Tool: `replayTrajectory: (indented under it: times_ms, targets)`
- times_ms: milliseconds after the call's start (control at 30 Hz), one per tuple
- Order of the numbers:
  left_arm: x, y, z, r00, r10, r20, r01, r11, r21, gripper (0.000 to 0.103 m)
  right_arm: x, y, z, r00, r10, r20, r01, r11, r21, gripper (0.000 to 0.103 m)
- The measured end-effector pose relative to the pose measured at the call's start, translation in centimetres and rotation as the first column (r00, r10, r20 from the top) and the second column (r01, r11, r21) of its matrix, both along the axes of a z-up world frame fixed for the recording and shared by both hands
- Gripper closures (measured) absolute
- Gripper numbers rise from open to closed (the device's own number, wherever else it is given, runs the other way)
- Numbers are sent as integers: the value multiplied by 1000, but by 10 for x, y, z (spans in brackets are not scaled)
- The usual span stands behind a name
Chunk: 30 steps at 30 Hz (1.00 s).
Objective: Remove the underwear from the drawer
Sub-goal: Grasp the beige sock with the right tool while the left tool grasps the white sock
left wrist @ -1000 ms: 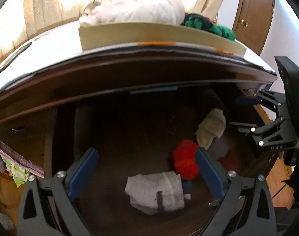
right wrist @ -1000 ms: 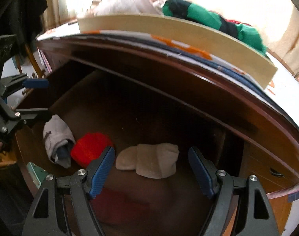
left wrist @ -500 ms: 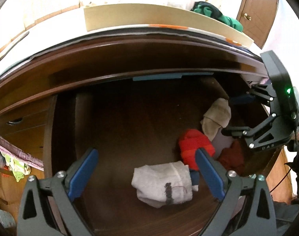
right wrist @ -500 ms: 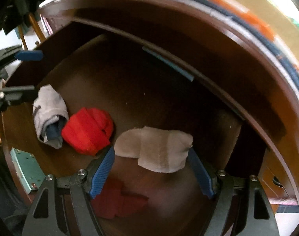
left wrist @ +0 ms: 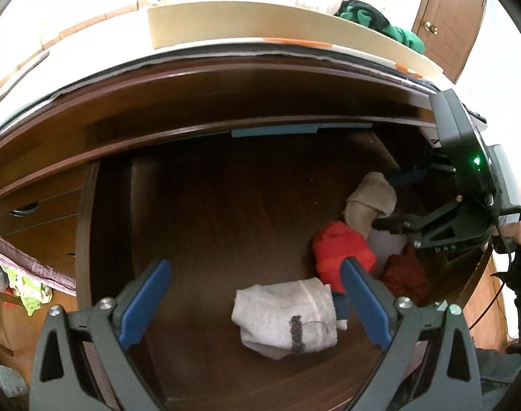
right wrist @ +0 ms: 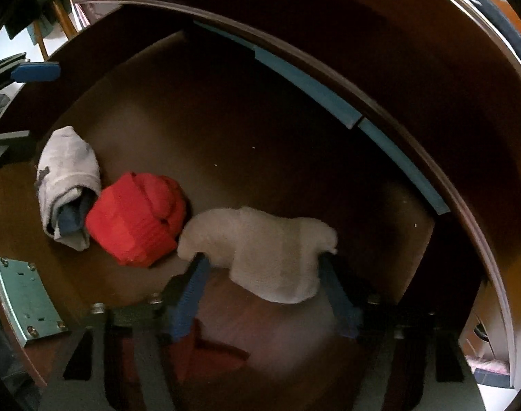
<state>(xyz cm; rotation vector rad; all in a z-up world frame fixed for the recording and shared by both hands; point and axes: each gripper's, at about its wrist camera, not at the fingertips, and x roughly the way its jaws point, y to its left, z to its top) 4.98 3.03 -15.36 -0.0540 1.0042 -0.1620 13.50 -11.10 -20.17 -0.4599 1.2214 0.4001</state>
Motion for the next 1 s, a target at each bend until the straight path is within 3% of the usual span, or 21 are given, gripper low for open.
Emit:
replayTrajectory:
  times_ms: [133,233,600,1000]
  targets:
    - [1,0,0,1000,-3,-2,3,1000,-2,3,0,-5,-1,1000,3,3,-3,1000,16,68]
    - [1,-1,0,1000,-2,-5,2,1000,0,3,-3,-12,-1,1000,2,21,-3,999,33,71]
    - [-5,2,-6,998,5,-65,-8,999,-45,3,-27,-28,26,992,-28,124,10,989,145,73]
    - [2,-7,-18,984,-23,-178,5,995,-99,3,-32,-49,28,994,-22,103,-1,976,220,73]
